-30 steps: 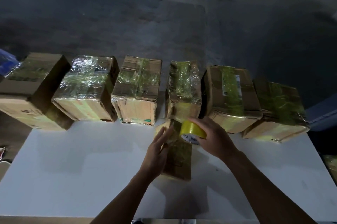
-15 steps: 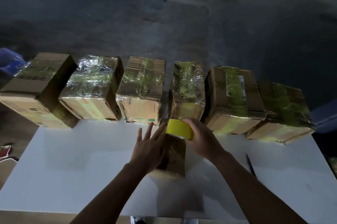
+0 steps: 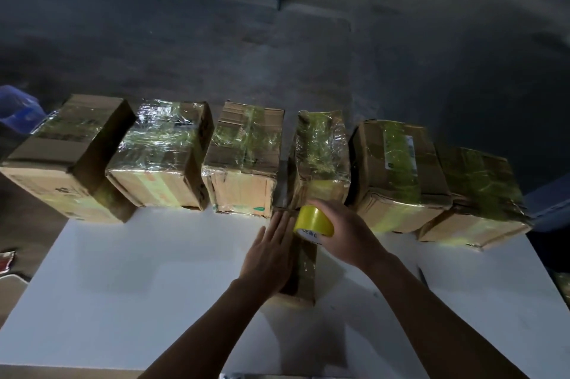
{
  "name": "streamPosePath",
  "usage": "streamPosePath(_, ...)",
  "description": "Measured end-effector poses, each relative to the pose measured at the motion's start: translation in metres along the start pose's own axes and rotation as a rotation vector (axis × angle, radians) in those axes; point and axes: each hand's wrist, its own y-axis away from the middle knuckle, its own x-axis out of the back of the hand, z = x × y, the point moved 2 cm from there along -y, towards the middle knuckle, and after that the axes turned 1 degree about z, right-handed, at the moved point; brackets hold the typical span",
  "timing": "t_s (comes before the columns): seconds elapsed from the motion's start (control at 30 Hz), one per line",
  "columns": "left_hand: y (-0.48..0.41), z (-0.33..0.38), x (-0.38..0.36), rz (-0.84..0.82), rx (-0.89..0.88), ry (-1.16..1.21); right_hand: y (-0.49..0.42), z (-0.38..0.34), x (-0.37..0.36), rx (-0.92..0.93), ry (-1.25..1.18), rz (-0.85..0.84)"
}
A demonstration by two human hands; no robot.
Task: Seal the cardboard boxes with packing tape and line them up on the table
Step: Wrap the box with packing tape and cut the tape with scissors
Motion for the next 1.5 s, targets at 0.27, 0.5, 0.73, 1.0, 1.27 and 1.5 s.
streamPosePath(0.27, 0.0, 0.001, -0.006, -0.037, 0.053, -0.093, 0.013, 0.015, 0.018, 0.031, 0.021, 0.016)
streamPosePath(0.5, -0.006, 0.014, 0.0, -0.094, 0.092, -0.163, 0.027, 0.049, 0.007, -0.12, 0.137, -0.1)
streamPosePath(0.73, -0.023, 0.057, -0.002, -0.196, 0.319, -0.139, 0.021, 0.05, -0.014, -0.16, 0.096, -0.145)
streamPosePath(1.0, -0.01, 0.042, 0.0, -0.036, 0.327, 0.112, 0.027, 0.04, -0.009, -0.196, -0.044, -0.011)
streamPosePath(1.27, 0.005, 0.038, -0.013, 0.211, 0.353, 0.835, 0.016, 0.02, 0.014, -0.033, -0.054, 0.098)
streamPosePath(1.5, 0.015, 0.014, -0.023, 0.222, 0.384, 0.828, 0.005, -0.006, -0.017, 0.074, 0.056, -0.052)
